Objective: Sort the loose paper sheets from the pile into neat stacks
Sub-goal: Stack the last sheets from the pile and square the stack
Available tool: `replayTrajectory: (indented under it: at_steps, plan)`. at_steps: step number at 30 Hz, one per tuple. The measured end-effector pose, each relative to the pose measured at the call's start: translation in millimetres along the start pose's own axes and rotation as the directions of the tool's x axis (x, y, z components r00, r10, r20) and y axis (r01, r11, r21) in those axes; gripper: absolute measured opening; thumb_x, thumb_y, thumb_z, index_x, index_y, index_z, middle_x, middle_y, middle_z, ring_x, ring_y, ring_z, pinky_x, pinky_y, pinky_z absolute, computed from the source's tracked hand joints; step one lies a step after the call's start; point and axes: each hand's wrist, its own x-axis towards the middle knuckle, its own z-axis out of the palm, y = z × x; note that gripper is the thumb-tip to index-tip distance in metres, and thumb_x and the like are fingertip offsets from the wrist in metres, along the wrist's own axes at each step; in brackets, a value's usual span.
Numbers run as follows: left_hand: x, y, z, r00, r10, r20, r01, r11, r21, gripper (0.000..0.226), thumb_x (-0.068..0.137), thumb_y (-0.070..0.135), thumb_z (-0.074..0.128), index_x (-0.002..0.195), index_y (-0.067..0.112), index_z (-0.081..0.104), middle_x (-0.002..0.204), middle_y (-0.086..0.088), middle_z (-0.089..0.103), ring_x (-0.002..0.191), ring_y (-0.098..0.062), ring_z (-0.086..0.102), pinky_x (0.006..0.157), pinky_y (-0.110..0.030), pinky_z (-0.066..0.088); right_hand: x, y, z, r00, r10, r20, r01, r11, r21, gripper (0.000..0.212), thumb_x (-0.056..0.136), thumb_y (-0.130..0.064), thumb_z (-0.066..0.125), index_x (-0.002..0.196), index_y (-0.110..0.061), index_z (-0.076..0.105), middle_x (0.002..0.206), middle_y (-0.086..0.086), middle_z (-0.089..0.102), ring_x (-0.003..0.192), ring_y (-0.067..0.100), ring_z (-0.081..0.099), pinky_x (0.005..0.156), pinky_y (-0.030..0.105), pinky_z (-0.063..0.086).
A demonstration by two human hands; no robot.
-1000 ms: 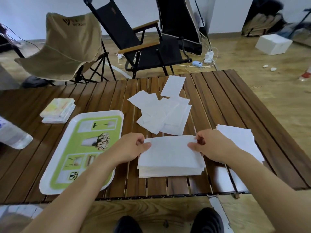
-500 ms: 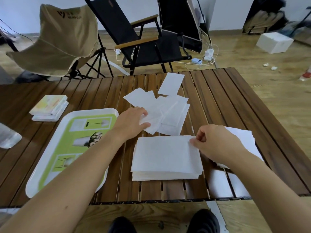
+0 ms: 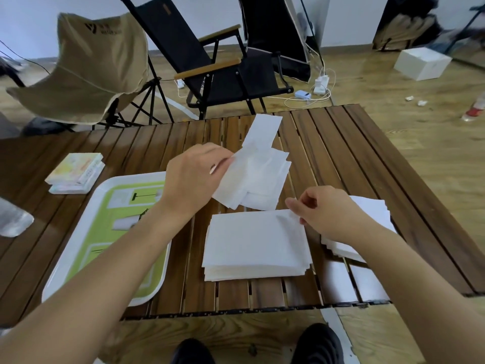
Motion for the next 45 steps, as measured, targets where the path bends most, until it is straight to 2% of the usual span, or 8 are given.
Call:
replayTrajectory:
  at_steps: [4, 7, 10, 14, 21, 32, 37, 45]
  plan:
    - [-3, 37, -39, 0.951, -0.31, 0.0, 0.28, 0.858, -0.432, 0.017, 0.099, 0.028, 0.067, 0.11, 0.02, 0.077, 0.096, 0.009, 0.076, 0.08, -0.007, 0.067, 0.066, -0.022, 0.056, -4, -8, -5, 0.999, -0.004, 0.053, -0.014, 0.948, 0.319, 0.05, 0.089, -0.064, 0.06, 0.111, -0.02, 0.063, 0.104, -0.001, 0.072, 0.07, 0.01, 0.057, 0.064, 0.025, 0.046]
    - [-7, 57, -66, 0.869, -0.464, 0.171, 0.422, 0.517, -0.745, 0.013, 0.097, 0.027, 0.066, 0.106, 0.021, 0.074, 0.096, 0.008, 0.077, 0.081, -0.014, 0.071, 0.063, -0.026, 0.061, -14, -12, -13, 0.975, -0.061, 0.215, -0.073, 0.823, 0.563, 0.06, 0.085, -0.067, 0.062, 0.124, -0.021, 0.062, 0.084, 0.005, 0.065, 0.053, 0.01, 0.037, 0.051, 0.022, 0.035]
    - [-21, 64, -74, 0.758, -0.576, 0.307, 0.523, 0.255, -0.813, 0.013, 0.099, 0.025, 0.061, 0.108, 0.02, 0.069, 0.1, 0.006, 0.076, 0.094, -0.018, 0.073, 0.072, -0.032, 0.064, -20, -13, -22, 0.927, -0.199, 0.318, -0.131, 0.623, 0.771, 0.027, 0.088, -0.056, 0.064, 0.089, -0.03, 0.072, 0.067, -0.007, 0.043, 0.053, 0.01, 0.024, 0.05, 0.021, 0.022]
    - [-43, 55, -71, 0.584, -0.57, 0.579, 0.739, 0.077, -0.67, 0.021, 0.101, 0.026, 0.058, 0.11, 0.009, 0.068, 0.094, -0.007, 0.078, 0.074, -0.02, 0.075, 0.059, -0.026, 0.06, -18, -11, -23, 0.945, -0.17, 0.279, -0.137, 0.569, 0.811, 0.023, 0.097, -0.037, 0.064, 0.097, -0.016, 0.073, 0.063, -0.009, 0.059, 0.044, 0.007, 0.028, 0.043, 0.016, 0.024]
    - [-70, 35, -66, 0.41, -0.489, 0.77, 0.871, 0.46, -0.172, 0.033, 0.104, 0.033, 0.057, 0.092, 0.003, 0.068, 0.07, -0.013, 0.076, 0.061, -0.019, 0.071, 0.044, -0.024, 0.046, -7, 8, 2, 0.995, -0.053, 0.083, 0.032, 0.972, 0.235, 0.05, 0.087, -0.048, 0.075, 0.069, -0.006, 0.055, 0.057, 0.001, 0.044, 0.05, 0.014, 0.036, 0.052, 0.024, 0.032]
    - [-79, 31, -38, 0.327, -0.494, 0.805, 0.751, 0.654, 0.096, 0.038, 0.102, 0.043, 0.057, 0.08, 0.012, 0.064, 0.064, 0.003, 0.075, 0.052, -0.013, 0.067, 0.045, -0.018, 0.043, -2, 8, 15, 0.996, 0.034, 0.087, -0.021, 0.989, -0.147, 0.039, 0.085, -0.054, 0.073, 0.075, -0.02, 0.056, 0.072, -0.005, 0.061, 0.066, 0.013, 0.058, 0.063, 0.028, 0.044]
    - [-76, 26, -34, 0.415, -0.521, 0.746, 0.595, 0.776, 0.211, 0.034, 0.096, 0.05, 0.063, 0.083, 0.019, 0.067, 0.069, 0.005, 0.076, 0.052, -0.007, 0.067, 0.072, -0.032, 0.06, 3, 4, 10, 0.988, 0.02, -0.153, -0.047, 0.983, -0.176, 0.016, 0.096, -0.04, 0.062, 0.093, -0.025, 0.061, 0.09, -0.005, 0.066, 0.08, 0.015, 0.062, 0.072, 0.034, 0.053]
    - [-75, 30, -31, 0.402, -0.515, 0.757, 0.558, 0.793, 0.244, 0.032, 0.099, 0.047, 0.059, 0.086, 0.018, 0.064, 0.07, 0.005, 0.076, 0.054, -0.007, 0.067, 0.074, -0.033, 0.06, 42, 1, 31, 0.988, 0.141, -0.067, -0.137, 0.989, 0.049, 0.027, 0.09, -0.052, 0.068, 0.081, -0.027, 0.071, 0.078, -0.01, 0.068, 0.073, 0.008, 0.06, 0.064, 0.03, 0.05]
